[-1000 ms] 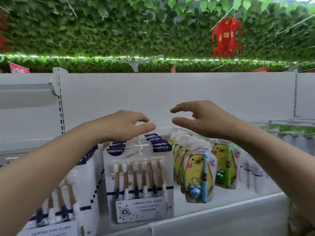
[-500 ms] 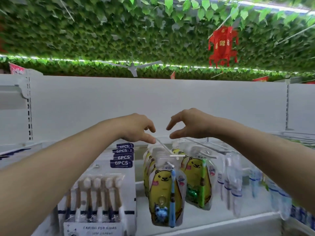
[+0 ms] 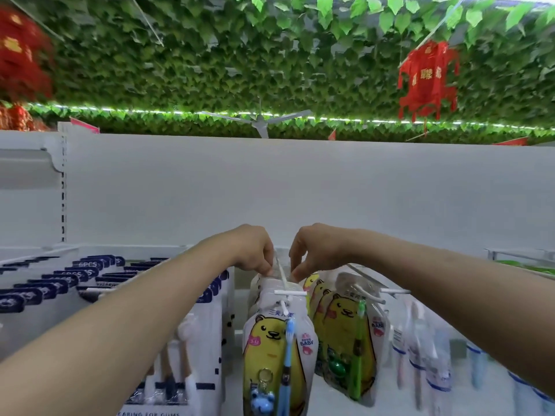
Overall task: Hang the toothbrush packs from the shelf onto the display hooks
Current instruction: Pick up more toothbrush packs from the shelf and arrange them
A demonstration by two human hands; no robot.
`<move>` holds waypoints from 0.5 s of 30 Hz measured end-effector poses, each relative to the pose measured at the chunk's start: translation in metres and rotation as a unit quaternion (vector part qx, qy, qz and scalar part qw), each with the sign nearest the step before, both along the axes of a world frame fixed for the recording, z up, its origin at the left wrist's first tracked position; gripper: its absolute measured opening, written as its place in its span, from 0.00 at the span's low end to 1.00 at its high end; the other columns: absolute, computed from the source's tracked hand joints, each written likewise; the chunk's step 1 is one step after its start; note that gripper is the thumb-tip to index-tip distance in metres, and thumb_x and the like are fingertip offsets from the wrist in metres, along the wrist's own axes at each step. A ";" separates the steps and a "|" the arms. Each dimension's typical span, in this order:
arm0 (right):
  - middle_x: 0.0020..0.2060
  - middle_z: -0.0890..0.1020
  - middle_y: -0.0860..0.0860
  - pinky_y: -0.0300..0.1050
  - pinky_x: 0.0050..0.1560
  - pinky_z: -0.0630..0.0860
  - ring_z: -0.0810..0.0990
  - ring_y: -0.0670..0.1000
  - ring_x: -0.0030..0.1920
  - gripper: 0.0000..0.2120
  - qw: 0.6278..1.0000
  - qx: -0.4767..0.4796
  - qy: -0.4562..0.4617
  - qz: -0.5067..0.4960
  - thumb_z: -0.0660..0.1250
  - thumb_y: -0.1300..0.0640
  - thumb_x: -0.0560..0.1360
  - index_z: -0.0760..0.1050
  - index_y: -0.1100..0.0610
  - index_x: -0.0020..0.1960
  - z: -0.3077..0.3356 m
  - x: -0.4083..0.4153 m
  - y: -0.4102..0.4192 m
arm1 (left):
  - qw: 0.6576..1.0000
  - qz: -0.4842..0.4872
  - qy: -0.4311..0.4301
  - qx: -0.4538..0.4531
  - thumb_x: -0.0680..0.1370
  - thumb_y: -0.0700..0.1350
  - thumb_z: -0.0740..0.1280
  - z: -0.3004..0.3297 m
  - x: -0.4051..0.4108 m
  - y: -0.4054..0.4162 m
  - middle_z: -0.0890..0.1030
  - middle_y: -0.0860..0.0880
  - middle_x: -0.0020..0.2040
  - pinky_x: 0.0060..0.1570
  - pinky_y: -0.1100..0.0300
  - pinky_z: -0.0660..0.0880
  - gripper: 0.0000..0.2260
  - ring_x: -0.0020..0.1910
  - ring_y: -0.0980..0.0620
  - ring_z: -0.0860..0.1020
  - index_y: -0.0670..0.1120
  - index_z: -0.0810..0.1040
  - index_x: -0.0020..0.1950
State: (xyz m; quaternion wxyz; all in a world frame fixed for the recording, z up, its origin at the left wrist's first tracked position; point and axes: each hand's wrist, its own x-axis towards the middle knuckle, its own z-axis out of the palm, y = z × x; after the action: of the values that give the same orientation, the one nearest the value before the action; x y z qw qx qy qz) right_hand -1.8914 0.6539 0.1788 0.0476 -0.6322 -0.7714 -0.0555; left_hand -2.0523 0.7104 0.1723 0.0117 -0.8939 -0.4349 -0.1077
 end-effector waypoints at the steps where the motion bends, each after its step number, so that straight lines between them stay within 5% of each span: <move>1: 0.53 0.85 0.47 0.45 0.56 0.75 0.80 0.49 0.56 0.12 1.000 0.001 0.000 0.004 0.75 0.45 0.72 0.85 0.51 0.51 -0.001 0.001 0.003 | 1.000 0.000 -0.005 0.003 0.74 0.46 0.74 -0.002 0.002 0.001 0.80 0.53 0.47 0.48 0.60 0.72 0.02 0.49 0.53 0.76 0.51 0.82 0.44; 10: 0.59 0.83 0.45 0.46 0.60 0.73 0.78 0.48 0.60 0.18 0.999 0.015 0.040 0.031 0.72 0.39 0.72 0.84 0.50 0.54 0.016 0.010 -0.011 | 0.998 -0.004 -0.054 0.013 0.75 0.54 0.72 0.006 -0.013 -0.011 0.81 0.55 0.45 0.48 0.58 0.74 0.06 0.48 0.54 0.78 0.52 0.82 0.46; 15: 0.58 0.84 0.44 0.33 0.45 0.73 0.80 0.44 0.59 0.13 0.988 -0.070 0.120 0.066 0.75 0.42 0.71 0.85 0.50 0.49 0.010 0.010 -0.031 | 0.993 -0.040 -0.062 -0.096 0.74 0.53 0.74 0.002 -0.028 -0.028 0.81 0.58 0.37 0.45 0.60 0.73 0.05 0.40 0.58 0.77 0.53 0.83 0.42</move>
State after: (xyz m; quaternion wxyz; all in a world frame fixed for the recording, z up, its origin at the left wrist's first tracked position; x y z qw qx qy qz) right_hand -1.8811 0.6227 0.1892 0.0991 -0.5834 -0.8022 0.0788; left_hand -2.0802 0.6825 0.1739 -0.1059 -0.8990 -0.4072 -0.1213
